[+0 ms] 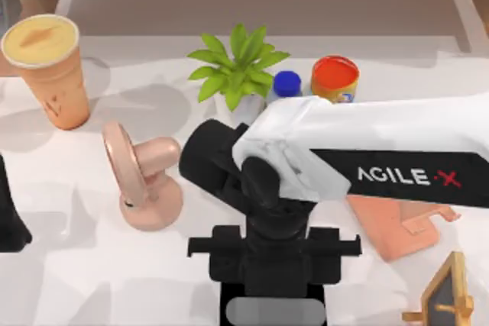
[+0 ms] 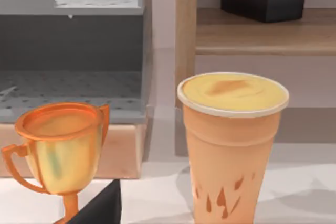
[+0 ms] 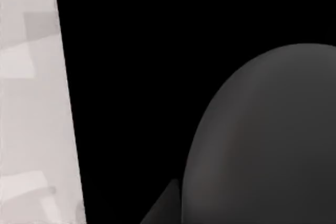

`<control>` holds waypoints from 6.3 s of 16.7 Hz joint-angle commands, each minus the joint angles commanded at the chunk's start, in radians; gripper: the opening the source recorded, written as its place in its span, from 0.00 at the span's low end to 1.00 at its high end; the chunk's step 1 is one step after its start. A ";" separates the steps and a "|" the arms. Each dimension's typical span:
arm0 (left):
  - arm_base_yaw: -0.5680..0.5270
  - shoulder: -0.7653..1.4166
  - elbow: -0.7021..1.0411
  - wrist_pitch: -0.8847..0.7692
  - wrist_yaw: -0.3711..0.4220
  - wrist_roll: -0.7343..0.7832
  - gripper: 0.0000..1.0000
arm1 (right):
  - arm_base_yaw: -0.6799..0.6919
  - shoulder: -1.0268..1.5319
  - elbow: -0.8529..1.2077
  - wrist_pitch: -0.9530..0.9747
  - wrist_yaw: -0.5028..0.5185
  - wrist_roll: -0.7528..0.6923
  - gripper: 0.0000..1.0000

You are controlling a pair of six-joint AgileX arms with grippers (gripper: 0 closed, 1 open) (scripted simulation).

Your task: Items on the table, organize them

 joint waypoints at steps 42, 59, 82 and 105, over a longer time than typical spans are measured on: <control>0.000 0.000 0.000 0.000 0.000 0.000 1.00 | -1.167 -0.183 0.158 0.037 -0.025 1.644 1.00; 0.000 0.000 0.000 0.000 0.000 0.000 1.00 | -1.559 -0.151 -0.101 -0.021 -0.002 2.074 1.00; 0.000 0.000 0.000 0.000 0.000 0.000 1.00 | -1.557 -0.053 -0.215 0.195 -0.002 2.078 0.02; 0.000 0.000 0.000 0.000 0.000 0.000 1.00 | -1.525 -0.160 -0.162 0.104 0.013 2.079 0.00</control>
